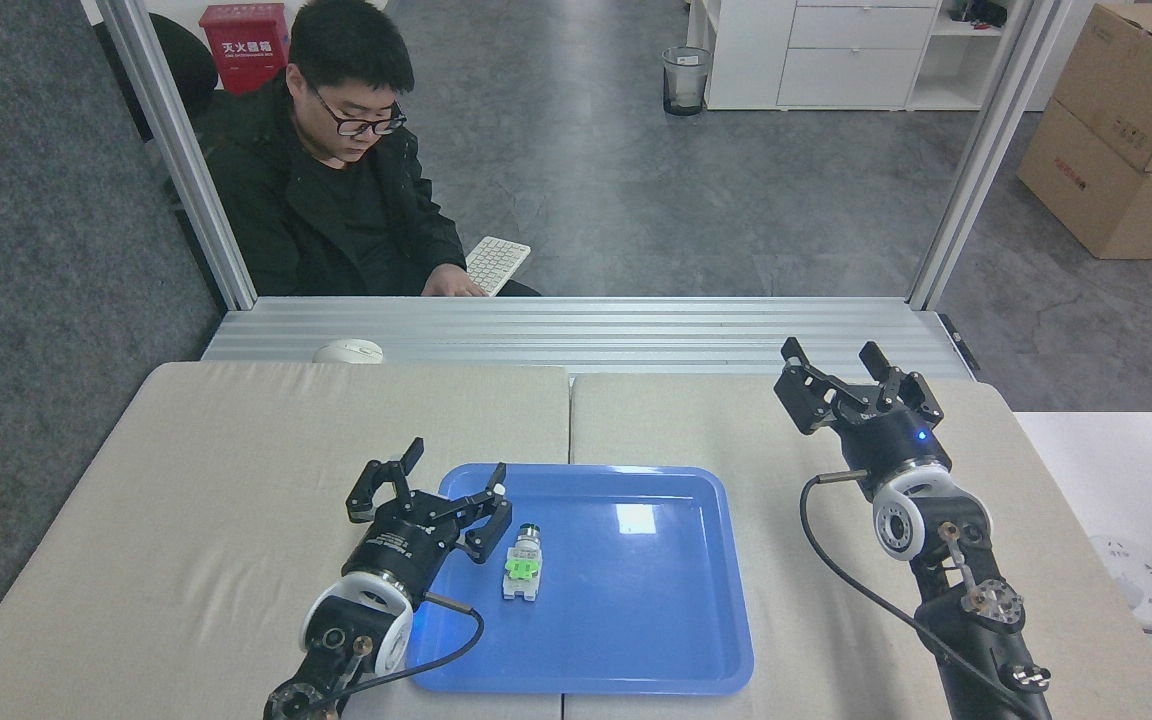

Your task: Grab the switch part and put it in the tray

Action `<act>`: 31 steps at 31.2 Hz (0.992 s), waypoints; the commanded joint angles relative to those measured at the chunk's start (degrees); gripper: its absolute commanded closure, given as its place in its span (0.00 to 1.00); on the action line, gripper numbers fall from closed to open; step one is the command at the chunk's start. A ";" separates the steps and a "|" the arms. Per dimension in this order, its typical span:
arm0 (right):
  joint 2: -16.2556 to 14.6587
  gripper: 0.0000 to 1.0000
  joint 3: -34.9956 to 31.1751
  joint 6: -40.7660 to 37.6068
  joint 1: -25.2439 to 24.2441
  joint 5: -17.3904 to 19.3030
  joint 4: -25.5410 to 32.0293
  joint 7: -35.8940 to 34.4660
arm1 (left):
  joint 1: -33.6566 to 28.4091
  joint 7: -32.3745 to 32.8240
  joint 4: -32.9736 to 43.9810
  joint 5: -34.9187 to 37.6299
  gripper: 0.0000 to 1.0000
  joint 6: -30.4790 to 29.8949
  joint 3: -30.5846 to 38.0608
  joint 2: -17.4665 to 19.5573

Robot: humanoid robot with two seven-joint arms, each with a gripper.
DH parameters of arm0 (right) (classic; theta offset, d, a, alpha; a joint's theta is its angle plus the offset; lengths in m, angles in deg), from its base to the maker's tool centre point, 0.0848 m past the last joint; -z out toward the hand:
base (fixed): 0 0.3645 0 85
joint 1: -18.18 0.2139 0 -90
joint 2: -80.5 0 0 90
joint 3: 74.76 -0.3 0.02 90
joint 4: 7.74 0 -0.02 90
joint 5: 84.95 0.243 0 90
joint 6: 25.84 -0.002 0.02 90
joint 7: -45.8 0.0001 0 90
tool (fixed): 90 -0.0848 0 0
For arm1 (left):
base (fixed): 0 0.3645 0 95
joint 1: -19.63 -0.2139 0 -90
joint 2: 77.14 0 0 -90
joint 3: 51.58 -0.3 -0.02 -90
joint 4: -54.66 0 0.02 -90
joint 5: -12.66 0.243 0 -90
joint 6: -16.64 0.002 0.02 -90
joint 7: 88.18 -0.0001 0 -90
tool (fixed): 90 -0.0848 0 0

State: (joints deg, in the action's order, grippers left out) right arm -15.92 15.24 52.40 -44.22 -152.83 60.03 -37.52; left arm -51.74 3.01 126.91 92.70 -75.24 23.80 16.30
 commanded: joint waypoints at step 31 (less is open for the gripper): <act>0.36 0.00 -1.85 -0.11 0.08 0.03 0.00 0.00 | 5.81 -4.10 -1.68 -7.88 0.00 3.90 15.49 9.13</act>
State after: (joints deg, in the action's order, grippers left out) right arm -15.87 15.24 52.40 -44.20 -152.82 60.03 -37.52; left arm -45.45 -1.24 123.18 85.91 -71.50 35.98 23.64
